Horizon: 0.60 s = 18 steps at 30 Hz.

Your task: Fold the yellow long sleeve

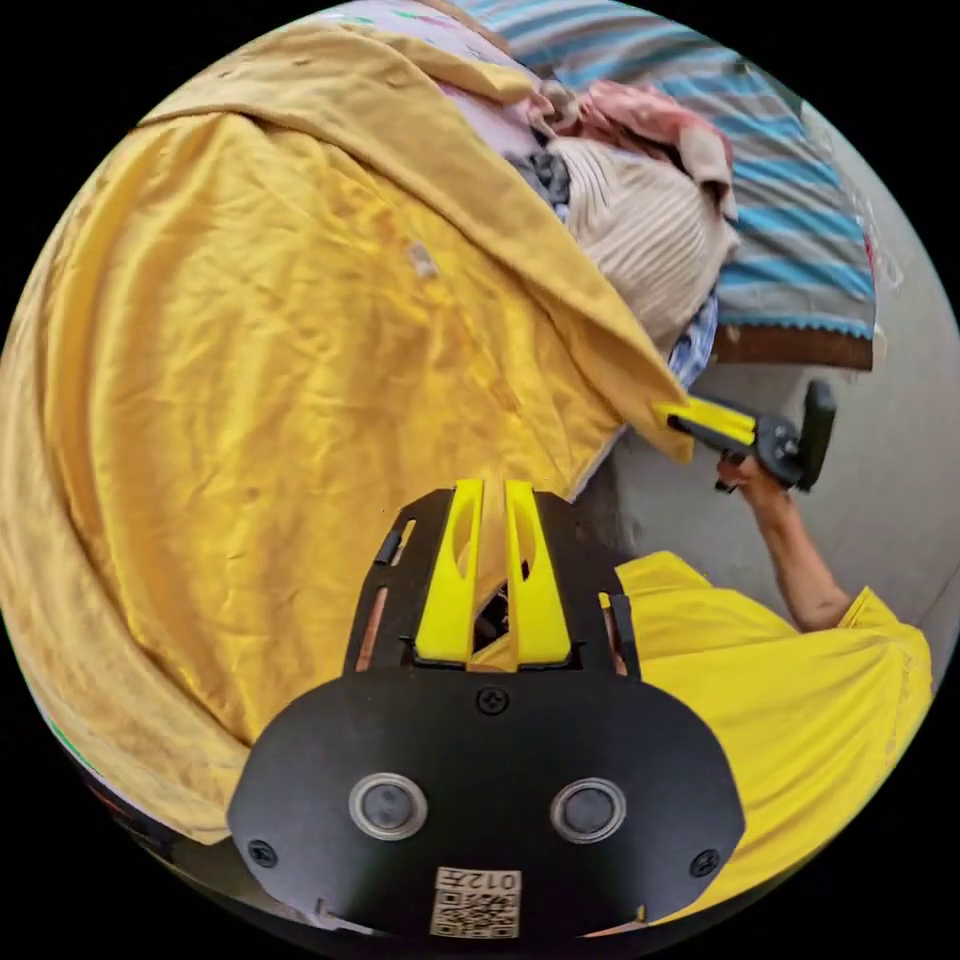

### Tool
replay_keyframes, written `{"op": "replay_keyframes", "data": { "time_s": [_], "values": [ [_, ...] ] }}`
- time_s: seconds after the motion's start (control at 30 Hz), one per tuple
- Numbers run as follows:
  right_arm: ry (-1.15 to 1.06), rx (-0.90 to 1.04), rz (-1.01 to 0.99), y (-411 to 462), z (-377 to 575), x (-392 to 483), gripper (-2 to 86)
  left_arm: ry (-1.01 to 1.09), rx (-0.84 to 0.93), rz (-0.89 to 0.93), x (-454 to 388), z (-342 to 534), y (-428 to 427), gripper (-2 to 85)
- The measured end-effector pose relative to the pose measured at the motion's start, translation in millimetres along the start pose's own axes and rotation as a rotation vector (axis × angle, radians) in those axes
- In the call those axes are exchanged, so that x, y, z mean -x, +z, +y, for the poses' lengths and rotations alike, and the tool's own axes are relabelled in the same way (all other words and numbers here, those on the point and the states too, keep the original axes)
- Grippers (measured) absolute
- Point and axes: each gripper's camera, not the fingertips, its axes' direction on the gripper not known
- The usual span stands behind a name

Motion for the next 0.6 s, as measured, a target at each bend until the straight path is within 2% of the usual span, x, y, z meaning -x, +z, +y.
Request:
{"op": "replay_keyframes", "data": {
  "time_s": [0.07,0.1,0.13,0.23,0.3,0.43,0.6],
  "values": [
    [-0.009,-0.043,-0.224,-33,-5,-8,1.5,-0.015,0.061,-0.003,0,-2,20,3.6],
    [-0.023,-0.084,-0.389,-54,-9,-11,1.4,-0.034,0.041,0.055,2,-1,22,4.2],
    [-0.041,-0.125,-0.543,-71,-15,-13,1.3,-0.028,-0.017,0.167,4,1,16,4.8],
    [-0.108,-0.158,-0.741,-85,-33,5,1.2,-0.038,-0.201,0.401,20,3,-17,6.6],
    [-0.166,-0.131,-0.751,-80,-46,29,1.3,-0.092,-0.312,0.476,41,7,-39,7.2],
    [-0.262,-0.083,-0.69,-58,-76,97,1.4,-0.239,-0.466,0.459,101,35,-85,7.7],
    [-0.341,0.003,-0.59,-17,-104,185,1.6,-0.357,-0.507,0.388,143,84,-116,7.8]
  ]
}}
